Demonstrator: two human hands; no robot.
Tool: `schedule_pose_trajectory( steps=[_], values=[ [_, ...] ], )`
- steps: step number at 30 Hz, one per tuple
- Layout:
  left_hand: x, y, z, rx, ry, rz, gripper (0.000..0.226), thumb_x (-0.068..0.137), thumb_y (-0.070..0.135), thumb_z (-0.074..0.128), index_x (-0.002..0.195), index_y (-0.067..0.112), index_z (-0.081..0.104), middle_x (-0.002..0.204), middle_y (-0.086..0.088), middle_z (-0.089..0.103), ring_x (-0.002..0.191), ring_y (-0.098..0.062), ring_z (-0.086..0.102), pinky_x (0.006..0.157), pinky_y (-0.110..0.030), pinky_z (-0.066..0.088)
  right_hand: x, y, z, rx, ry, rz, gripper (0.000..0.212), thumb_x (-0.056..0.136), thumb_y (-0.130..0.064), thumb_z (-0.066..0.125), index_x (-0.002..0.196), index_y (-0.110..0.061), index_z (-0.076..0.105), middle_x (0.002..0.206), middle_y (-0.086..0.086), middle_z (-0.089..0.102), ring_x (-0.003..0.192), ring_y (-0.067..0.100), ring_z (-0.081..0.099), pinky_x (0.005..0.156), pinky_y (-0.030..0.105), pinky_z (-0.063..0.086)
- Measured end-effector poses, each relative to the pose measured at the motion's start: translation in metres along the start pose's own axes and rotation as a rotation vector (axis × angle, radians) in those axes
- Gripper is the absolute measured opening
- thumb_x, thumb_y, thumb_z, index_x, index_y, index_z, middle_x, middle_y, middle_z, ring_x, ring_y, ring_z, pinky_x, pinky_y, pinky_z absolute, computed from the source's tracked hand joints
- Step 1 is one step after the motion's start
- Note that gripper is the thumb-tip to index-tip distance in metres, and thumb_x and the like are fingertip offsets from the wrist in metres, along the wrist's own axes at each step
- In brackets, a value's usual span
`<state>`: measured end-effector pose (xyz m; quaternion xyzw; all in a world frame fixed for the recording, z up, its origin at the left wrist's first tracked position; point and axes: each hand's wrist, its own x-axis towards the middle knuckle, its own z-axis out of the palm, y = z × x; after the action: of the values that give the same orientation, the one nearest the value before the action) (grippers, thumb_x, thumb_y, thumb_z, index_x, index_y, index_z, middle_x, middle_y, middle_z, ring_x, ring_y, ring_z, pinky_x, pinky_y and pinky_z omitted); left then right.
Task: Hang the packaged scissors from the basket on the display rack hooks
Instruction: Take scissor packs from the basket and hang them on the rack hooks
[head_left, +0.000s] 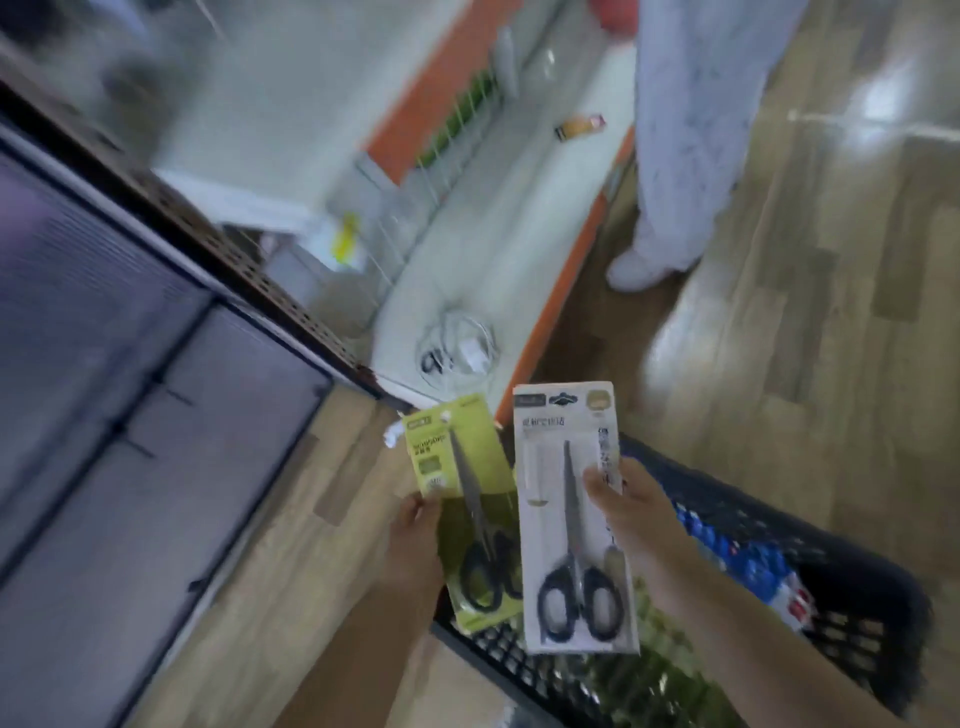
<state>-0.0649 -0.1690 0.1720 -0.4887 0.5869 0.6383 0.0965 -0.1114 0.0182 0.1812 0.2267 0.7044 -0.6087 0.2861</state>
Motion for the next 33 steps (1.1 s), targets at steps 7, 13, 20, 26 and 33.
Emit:
schedule_pose_trajectory(
  steps=[7, 13, 20, 26, 33],
  values=[
    [-0.145, 0.156, -0.102, -0.138, 0.035, 0.308, 0.023, 0.092, 0.02, 0.056, 0.093, -0.002, 0.062, 0.07, -0.009, 0.072, 0.064, -0.015, 0.068, 0.061, -0.023, 0.052, -0.139, -0.194, 0.065, 0.067, -0.259, -0.3, 0.01, 0.09, -0.019, 0.06, 0.096, -0.01, 0.06, 0.102, 0.017, 0.066, 0.082, 0.021, 0.06, 0.068, 0.028, 0.042],
    [-0.302, 0.239, -0.246, -0.334, 0.313, 0.504, 0.025, 0.086, 0.029, 0.066, 0.094, 0.005, 0.067, 0.091, -0.024, 0.068, 0.078, -0.036, 0.062, 0.071, -0.043, 0.047, -0.303, -0.32, 0.12, -0.031, -0.419, -0.641, 0.006, 0.095, -0.013, 0.052, 0.098, -0.012, 0.057, 0.09, 0.003, 0.062, 0.072, 0.003, 0.052, 0.056, 0.014, 0.04],
    [-0.472, 0.213, -0.41, -0.561, 0.615, 0.68, 0.017, 0.093, 0.021, 0.057, 0.093, 0.005, 0.061, 0.079, -0.014, 0.065, 0.07, -0.028, 0.058, 0.067, -0.038, 0.047, -0.491, -0.359, 0.198, -0.195, -0.608, -0.881, 0.018, 0.097, -0.03, 0.048, 0.101, -0.013, 0.046, 0.096, 0.004, 0.053, 0.087, 0.015, 0.049, 0.084, 0.035, 0.041],
    [-0.543, 0.129, -0.496, -0.699, 0.75, 0.619, 0.023, 0.09, 0.032, 0.061, 0.093, 0.009, 0.065, 0.088, -0.013, 0.07, 0.083, -0.033, 0.065, 0.082, -0.044, 0.052, -0.589, -0.304, 0.272, -0.269, -0.768, -0.953, 0.019, 0.096, -0.024, 0.05, 0.078, -0.019, 0.051, 0.077, -0.004, 0.055, 0.069, 0.009, 0.05, 0.06, 0.026, 0.037],
    [-0.601, 0.045, -0.615, -0.787, 0.903, 0.565, 0.034, 0.085, 0.041, 0.065, 0.088, 0.008, 0.063, 0.092, -0.019, 0.068, 0.087, -0.035, 0.065, 0.088, -0.051, 0.05, -0.693, -0.221, 0.385, -0.398, -0.952, -0.922, 0.017, 0.096, -0.026, 0.046, 0.1, -0.012, 0.056, 0.098, 0.003, 0.061, 0.088, 0.015, 0.057, 0.071, 0.03, 0.044]
  ],
)
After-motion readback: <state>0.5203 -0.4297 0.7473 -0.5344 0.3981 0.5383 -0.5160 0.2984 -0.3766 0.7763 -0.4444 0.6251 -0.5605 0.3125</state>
